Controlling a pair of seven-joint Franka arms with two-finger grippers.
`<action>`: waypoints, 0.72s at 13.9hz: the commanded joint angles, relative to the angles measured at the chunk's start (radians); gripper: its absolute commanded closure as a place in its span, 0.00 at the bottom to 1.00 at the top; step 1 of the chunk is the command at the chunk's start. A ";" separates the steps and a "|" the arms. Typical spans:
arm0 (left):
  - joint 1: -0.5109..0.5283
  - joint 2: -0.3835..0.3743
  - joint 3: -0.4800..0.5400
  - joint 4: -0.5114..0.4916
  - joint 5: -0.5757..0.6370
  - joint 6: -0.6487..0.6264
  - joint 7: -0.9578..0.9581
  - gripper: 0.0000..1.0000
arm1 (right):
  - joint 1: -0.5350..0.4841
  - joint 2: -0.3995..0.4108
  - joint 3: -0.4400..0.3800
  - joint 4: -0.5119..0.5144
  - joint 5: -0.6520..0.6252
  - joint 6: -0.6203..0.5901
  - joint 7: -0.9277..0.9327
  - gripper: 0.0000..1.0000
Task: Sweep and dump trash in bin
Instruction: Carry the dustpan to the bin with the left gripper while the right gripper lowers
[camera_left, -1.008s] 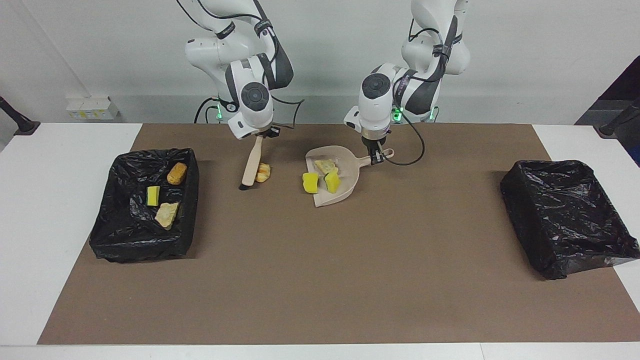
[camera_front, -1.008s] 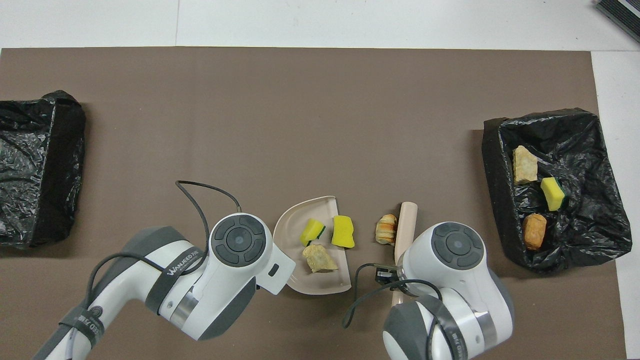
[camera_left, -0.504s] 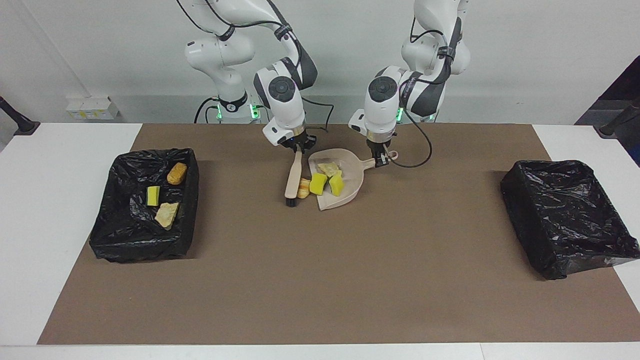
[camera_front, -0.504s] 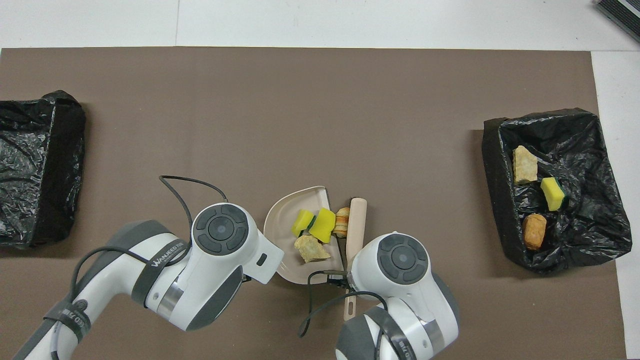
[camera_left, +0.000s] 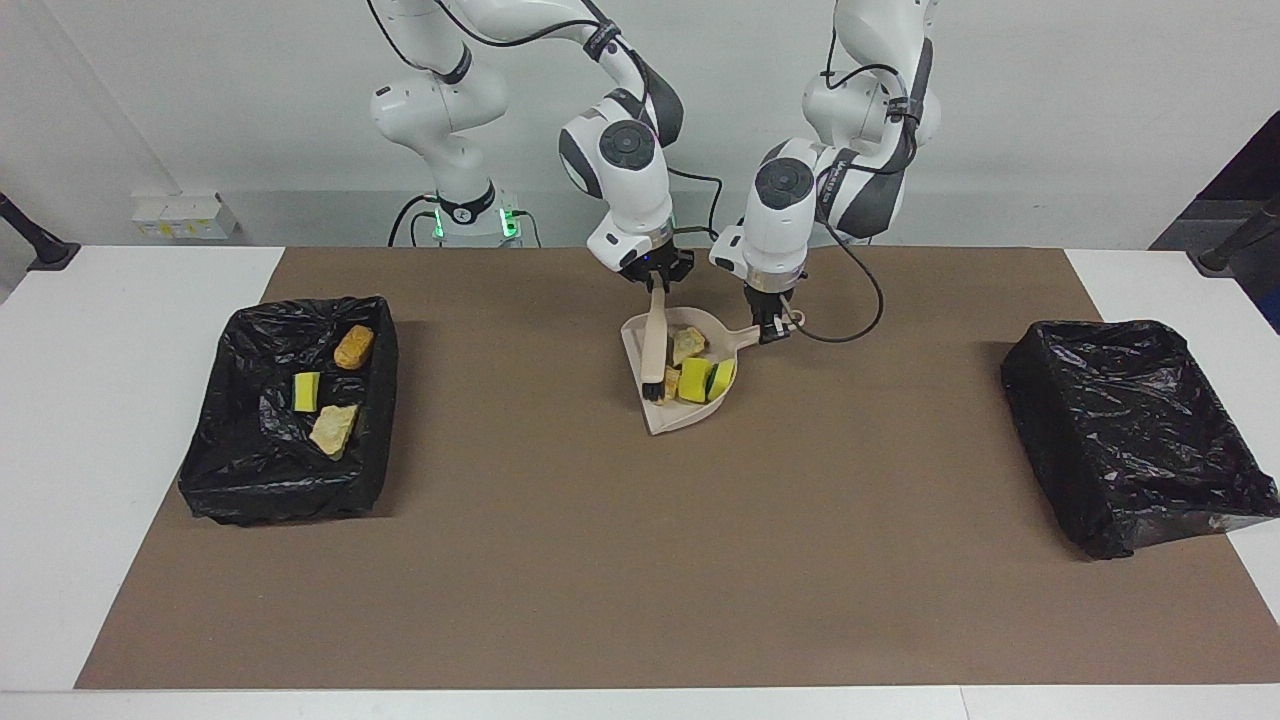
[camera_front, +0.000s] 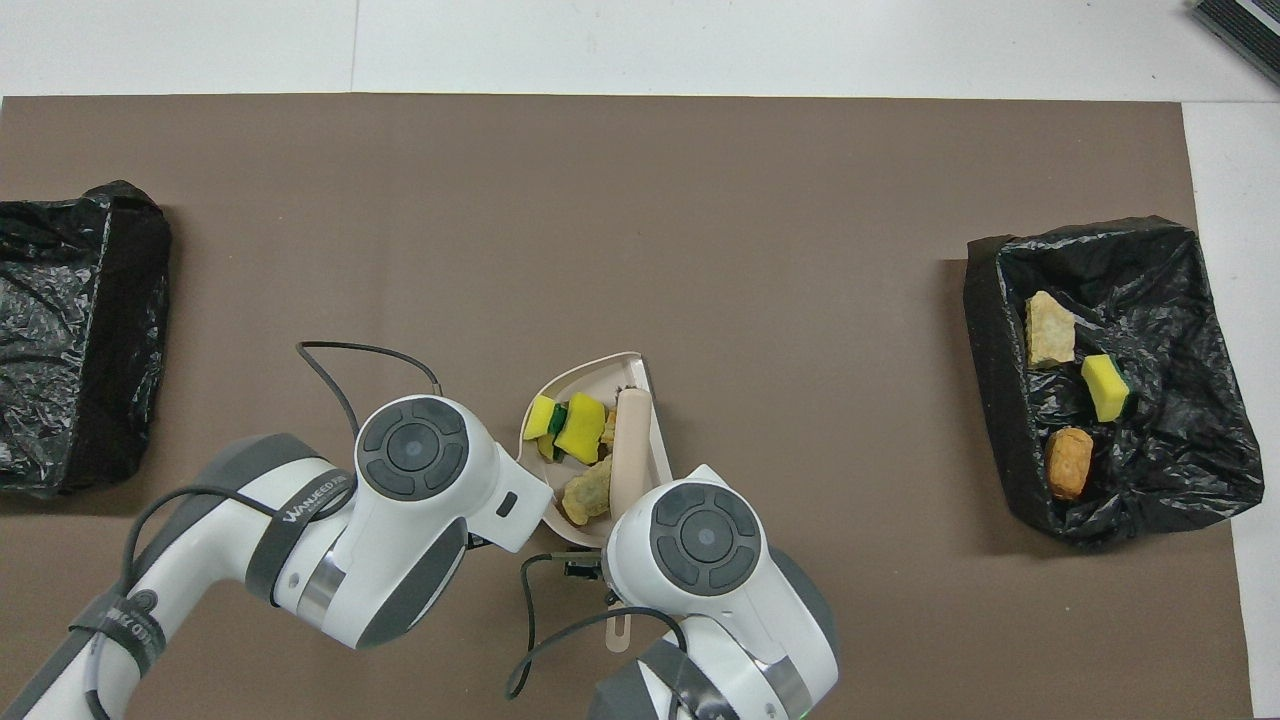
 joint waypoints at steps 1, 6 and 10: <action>0.088 0.024 -0.001 0.003 0.003 0.056 0.112 1.00 | -0.010 0.004 -0.003 0.037 -0.039 -0.087 -0.023 1.00; 0.191 0.058 -0.001 0.067 0.000 0.039 0.201 1.00 | -0.112 -0.005 -0.008 0.184 -0.096 -0.261 -0.104 1.00; 0.299 0.055 0.000 0.148 0.000 -0.072 0.300 1.00 | -0.112 -0.003 0.000 0.192 -0.070 -0.243 -0.097 1.00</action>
